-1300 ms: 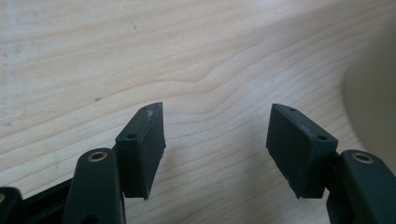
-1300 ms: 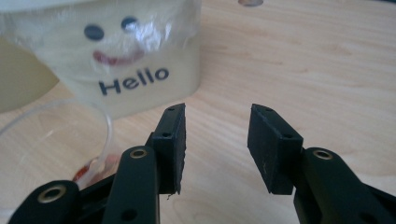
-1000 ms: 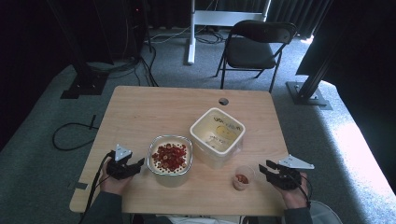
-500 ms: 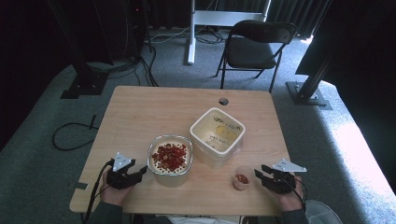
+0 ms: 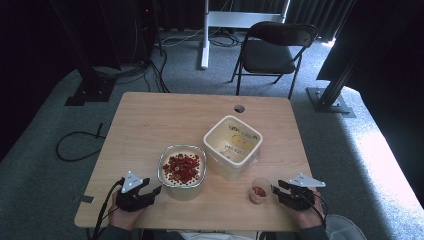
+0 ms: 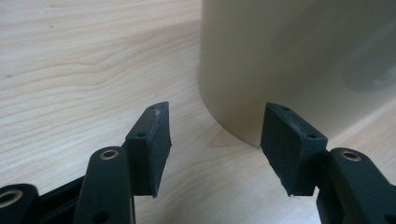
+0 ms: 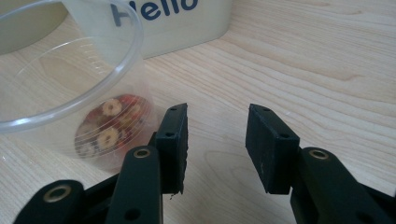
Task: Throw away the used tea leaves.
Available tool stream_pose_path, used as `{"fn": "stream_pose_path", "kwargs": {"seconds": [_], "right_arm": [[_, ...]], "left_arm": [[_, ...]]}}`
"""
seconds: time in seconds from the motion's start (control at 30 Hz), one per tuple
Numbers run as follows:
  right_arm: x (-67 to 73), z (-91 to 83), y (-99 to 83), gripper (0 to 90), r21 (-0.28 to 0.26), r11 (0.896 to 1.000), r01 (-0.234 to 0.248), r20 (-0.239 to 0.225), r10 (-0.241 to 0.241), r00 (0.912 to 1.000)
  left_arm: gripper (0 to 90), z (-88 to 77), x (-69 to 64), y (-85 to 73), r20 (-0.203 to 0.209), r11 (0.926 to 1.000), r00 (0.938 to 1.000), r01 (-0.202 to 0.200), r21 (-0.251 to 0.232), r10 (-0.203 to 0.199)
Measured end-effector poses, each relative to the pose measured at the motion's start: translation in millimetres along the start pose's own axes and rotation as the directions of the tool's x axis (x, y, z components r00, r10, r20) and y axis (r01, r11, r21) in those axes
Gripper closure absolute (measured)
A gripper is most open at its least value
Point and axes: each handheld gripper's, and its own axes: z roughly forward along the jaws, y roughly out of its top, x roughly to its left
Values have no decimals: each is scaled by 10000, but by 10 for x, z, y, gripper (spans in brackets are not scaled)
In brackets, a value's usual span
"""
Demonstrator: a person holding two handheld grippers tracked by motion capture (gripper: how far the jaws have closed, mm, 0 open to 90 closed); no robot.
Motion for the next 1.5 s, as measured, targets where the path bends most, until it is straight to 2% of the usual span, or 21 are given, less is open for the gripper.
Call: {"fn": "stream_pose_path", "kwargs": {"seconds": [0.2, 0.5, 0.9, 1.23, 1.5], "right_arm": [[18, 18, -26, 580, 91, 10000, 24, -90, -23, 10000], [28, 38, -52, 579, 181, 9998, -2, -146, 5, 9999], [60, 67, -70, 577, 241, 9997, 33, -281, -26, 9996], [85, 107, -75, 577, 300, 9995, 20, -392, -8, 9992], [138, 154, -53, 577, 325, 9993, 160, -567, -142, 9983]], "left_arm": [[437, -11, -50, -17, 233, 10000, 9997, -22, 54, 20], [437, -13, -115, -30, 368, 9998, 9992, -168, 67, 166], [437, 14, -130, -28, 588, 9998, 9982, -128, 140, 119], [437, 32, -183, -23, 919, 9997, 9956, -186, 135, 173], [437, 29, -283, -34, 1292, 9989, 9906, -458, 45, 448]]}}
